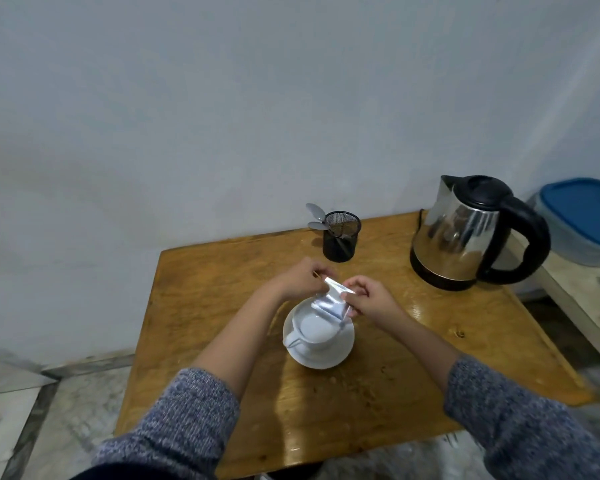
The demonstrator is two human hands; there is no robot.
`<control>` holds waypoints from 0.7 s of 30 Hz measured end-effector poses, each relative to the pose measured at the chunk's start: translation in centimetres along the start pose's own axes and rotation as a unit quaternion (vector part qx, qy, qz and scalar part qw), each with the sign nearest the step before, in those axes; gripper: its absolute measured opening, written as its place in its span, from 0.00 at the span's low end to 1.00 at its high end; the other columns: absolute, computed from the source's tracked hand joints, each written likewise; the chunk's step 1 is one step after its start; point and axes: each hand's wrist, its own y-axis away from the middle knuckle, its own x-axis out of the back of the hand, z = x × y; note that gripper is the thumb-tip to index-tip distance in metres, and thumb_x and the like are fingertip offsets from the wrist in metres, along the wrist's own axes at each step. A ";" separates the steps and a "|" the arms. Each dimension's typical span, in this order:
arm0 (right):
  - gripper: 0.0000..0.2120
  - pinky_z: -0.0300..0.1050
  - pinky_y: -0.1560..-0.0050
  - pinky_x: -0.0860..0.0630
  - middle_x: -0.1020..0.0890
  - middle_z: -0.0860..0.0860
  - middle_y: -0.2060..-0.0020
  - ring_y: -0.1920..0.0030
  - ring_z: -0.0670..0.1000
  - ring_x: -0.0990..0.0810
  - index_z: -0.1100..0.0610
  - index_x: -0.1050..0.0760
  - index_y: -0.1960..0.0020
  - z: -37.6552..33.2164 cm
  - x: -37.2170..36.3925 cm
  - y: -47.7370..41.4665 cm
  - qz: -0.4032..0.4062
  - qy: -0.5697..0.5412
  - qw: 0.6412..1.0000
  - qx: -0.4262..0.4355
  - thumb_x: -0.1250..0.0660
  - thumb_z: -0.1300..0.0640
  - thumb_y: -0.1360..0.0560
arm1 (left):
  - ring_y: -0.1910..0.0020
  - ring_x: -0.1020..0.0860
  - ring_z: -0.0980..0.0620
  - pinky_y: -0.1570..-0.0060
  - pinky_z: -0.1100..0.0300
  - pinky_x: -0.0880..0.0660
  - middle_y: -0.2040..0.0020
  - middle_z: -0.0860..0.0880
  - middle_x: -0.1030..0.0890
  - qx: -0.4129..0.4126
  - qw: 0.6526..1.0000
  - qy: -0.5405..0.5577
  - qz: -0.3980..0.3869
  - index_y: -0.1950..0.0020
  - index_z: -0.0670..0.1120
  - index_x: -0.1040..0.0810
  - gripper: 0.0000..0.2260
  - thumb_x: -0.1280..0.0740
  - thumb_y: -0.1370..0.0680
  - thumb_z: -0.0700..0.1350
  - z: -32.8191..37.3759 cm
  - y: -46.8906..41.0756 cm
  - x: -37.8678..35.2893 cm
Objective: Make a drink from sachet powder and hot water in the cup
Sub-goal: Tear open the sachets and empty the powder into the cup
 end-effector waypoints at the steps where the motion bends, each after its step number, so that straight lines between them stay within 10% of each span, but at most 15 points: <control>1: 0.04 0.35 0.71 0.24 0.23 0.51 0.67 0.75 0.42 0.23 0.60 0.26 0.50 0.2 0.1 0.0 -0.001 0.027 1.000 0.013 0.35 0.64 0.24 | 0.57 0.25 0.51 0.55 0.57 0.27 0.54 0.48 0.21 -0.003 1.000 -0.015 -0.005 0.46 0.45 0.20 0.13 0.35 0.28 0.35 -0.2 -0.1 -0.3; 9: 0.06 0.40 0.69 0.32 0.18 0.60 0.61 0.65 0.52 0.23 0.59 0.23 0.50 0.0 -0.2 -0.5 -0.025 0.211 0.972 0.097 0.35 0.59 0.25 | 0.59 0.24 0.50 0.56 0.57 0.26 0.55 0.43 0.17 0.009 0.998 -0.027 0.062 0.53 0.43 0.18 0.06 0.34 0.26 0.39 -2.6 0.4 -2.3; 21: 0.13 0.44 0.60 0.30 0.25 0.49 0.63 0.60 0.51 0.25 0.57 0.24 0.43 -0.9 -1.1 -1.4 -0.062 0.262 0.957 0.104 0.32 0.58 0.27 | 0.67 0.27 0.60 0.66 0.75 0.28 0.67 0.52 0.24 0.082 0.934 0.257 0.233 0.54 0.40 0.20 0.04 0.33 0.27 0.36 -6.6 2.4 -6.2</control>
